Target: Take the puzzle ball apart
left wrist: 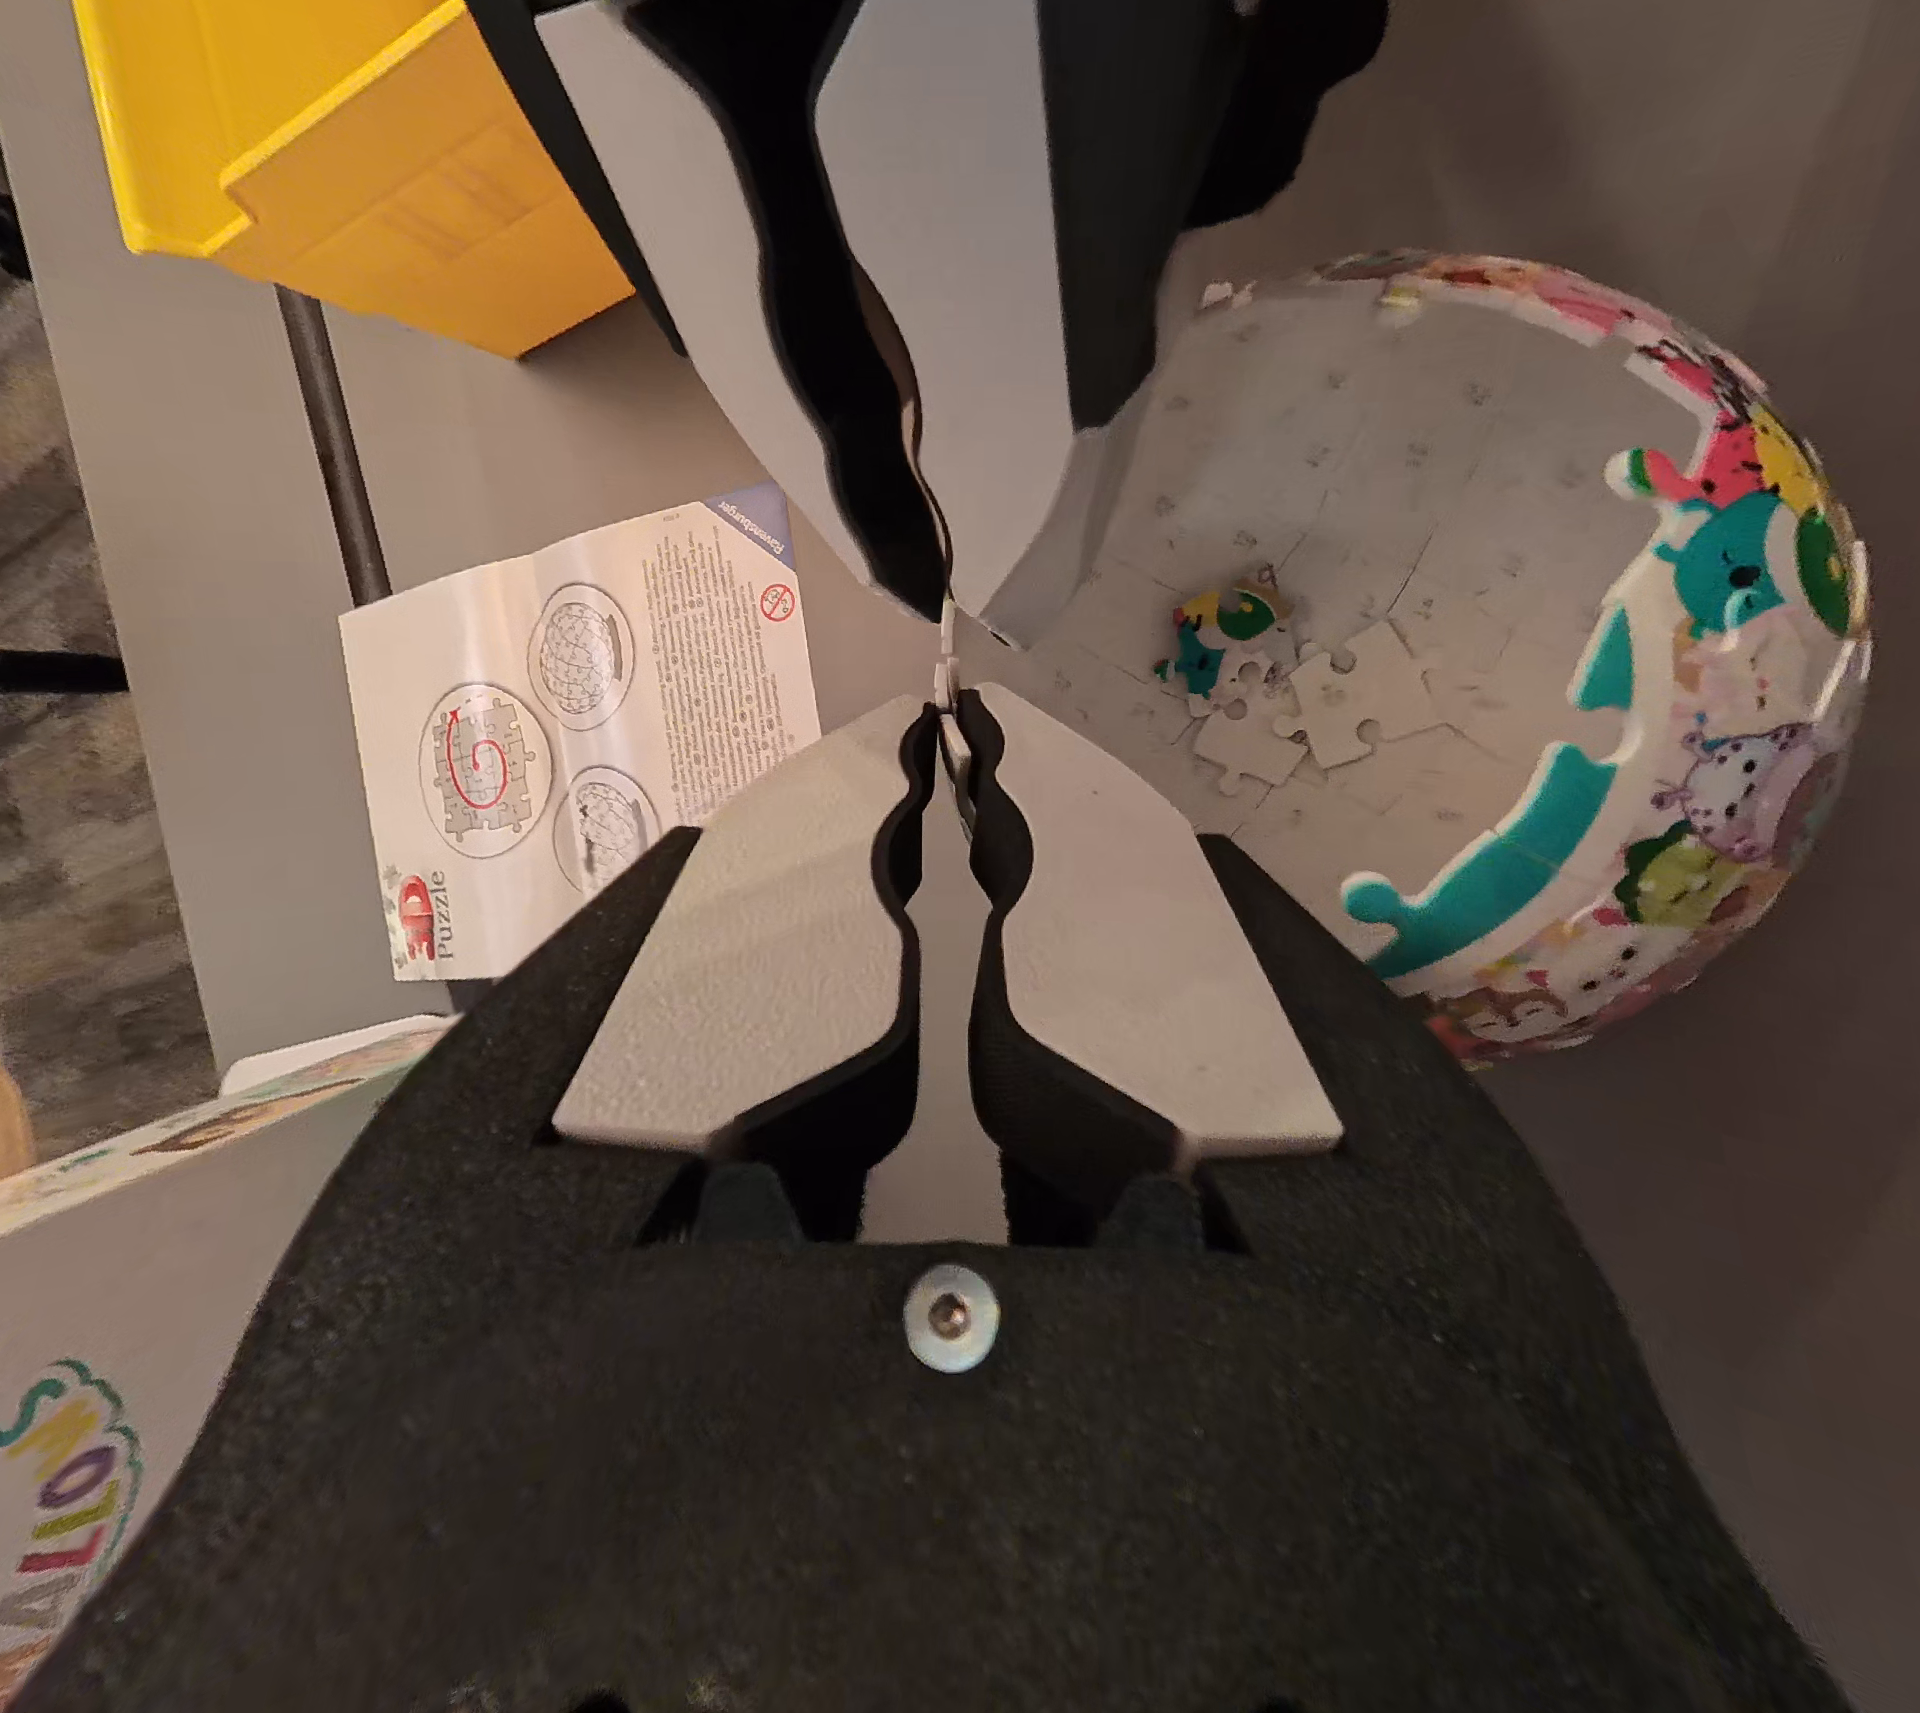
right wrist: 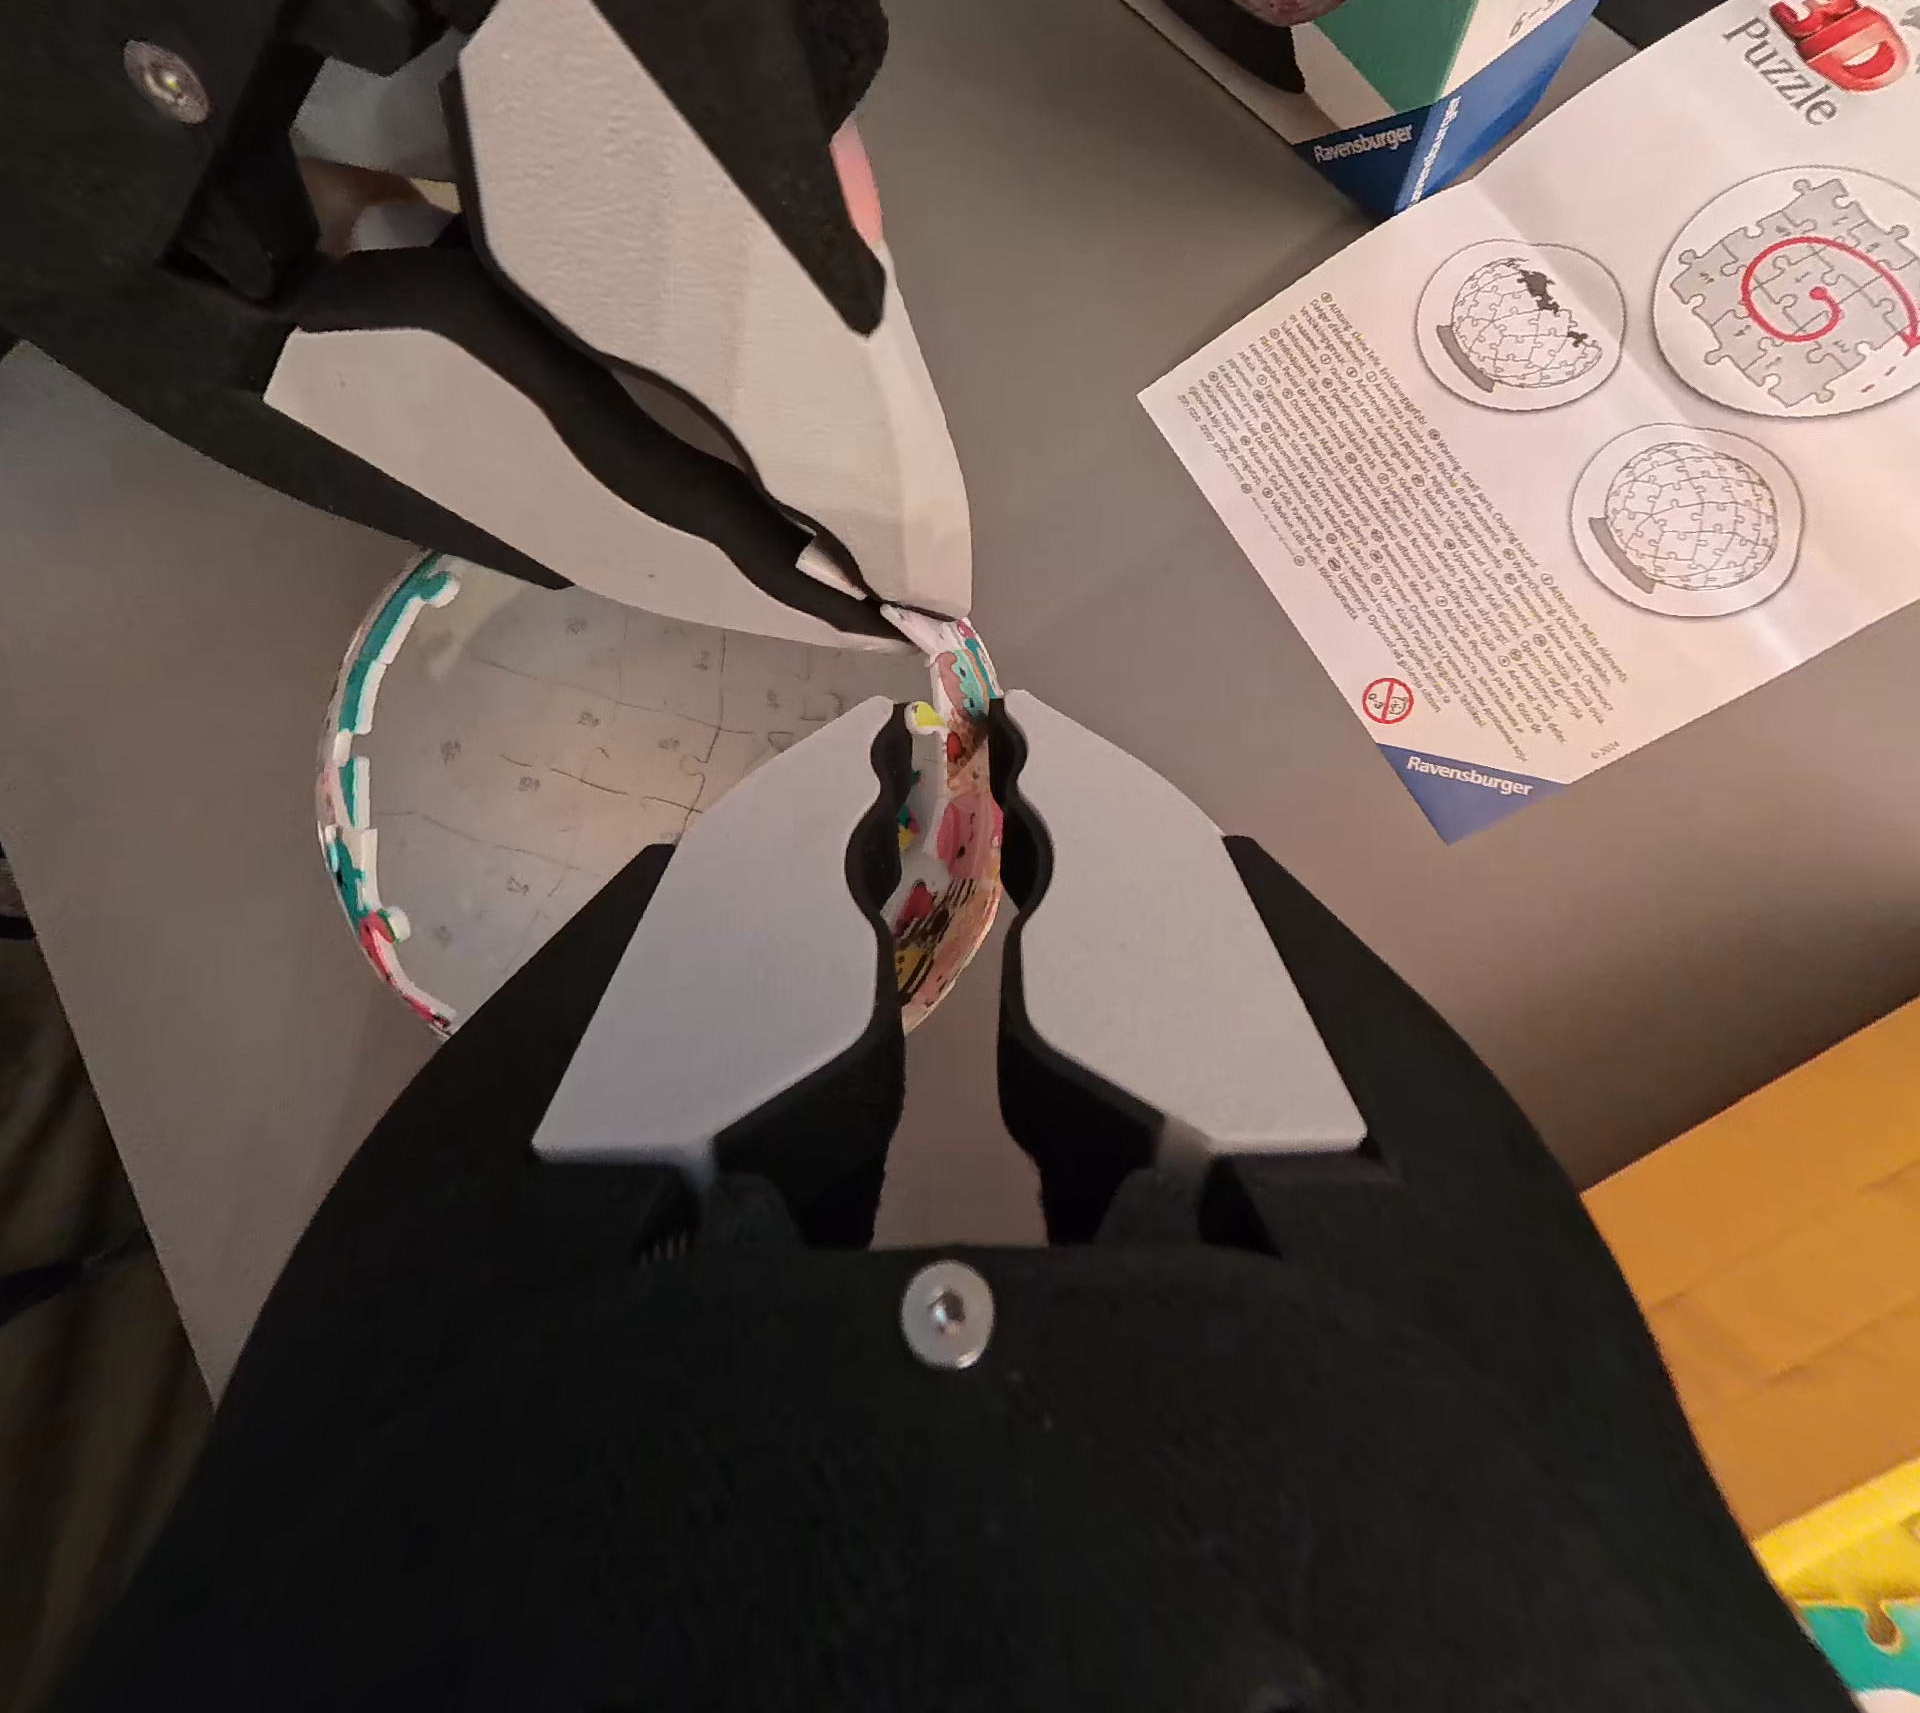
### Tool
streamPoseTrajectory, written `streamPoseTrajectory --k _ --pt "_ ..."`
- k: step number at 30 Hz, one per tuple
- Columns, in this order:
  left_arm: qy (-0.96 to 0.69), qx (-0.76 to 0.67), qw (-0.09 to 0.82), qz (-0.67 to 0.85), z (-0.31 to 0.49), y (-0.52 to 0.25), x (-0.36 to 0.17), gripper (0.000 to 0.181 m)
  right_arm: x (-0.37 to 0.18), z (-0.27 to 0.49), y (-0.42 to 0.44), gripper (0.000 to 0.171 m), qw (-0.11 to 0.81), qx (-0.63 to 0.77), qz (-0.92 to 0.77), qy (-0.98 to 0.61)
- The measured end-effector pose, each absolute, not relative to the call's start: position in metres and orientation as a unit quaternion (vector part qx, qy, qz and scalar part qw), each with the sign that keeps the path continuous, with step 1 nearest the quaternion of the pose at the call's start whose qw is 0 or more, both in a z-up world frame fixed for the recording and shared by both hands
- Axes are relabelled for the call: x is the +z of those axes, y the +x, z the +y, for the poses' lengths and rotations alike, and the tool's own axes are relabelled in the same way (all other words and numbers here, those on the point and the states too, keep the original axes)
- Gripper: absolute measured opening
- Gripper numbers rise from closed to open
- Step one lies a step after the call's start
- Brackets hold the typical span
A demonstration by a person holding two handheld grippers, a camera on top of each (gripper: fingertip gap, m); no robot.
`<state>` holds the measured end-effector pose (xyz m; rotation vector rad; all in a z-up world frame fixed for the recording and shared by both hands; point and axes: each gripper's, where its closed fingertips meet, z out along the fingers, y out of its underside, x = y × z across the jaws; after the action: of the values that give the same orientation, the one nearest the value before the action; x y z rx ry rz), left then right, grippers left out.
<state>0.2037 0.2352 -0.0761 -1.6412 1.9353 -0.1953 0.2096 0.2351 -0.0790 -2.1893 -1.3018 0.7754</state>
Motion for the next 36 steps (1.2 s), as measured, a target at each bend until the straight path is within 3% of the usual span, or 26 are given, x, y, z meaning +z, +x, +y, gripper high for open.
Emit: streamPoseTrajectory --k 16,26,36 --pt "-0.514 -0.013 0.32 0.796 0.232 0.204 -0.074 0.005 -0.078 0.233 0.209 0.015 0.228 0.31 -0.484 -0.786" --pt "-0.64 -0.151 0.313 0.686 0.239 0.206 -0.046 0.006 -0.073 0.235 0.208 0.018 0.247 0.308 -0.485 -0.78" --pt "-0.68 -0.176 0.311 0.641 0.241 0.199 -0.047 0.012 -0.051 0.24 0.215 0.019 0.295 0.301 -0.49 -0.763"
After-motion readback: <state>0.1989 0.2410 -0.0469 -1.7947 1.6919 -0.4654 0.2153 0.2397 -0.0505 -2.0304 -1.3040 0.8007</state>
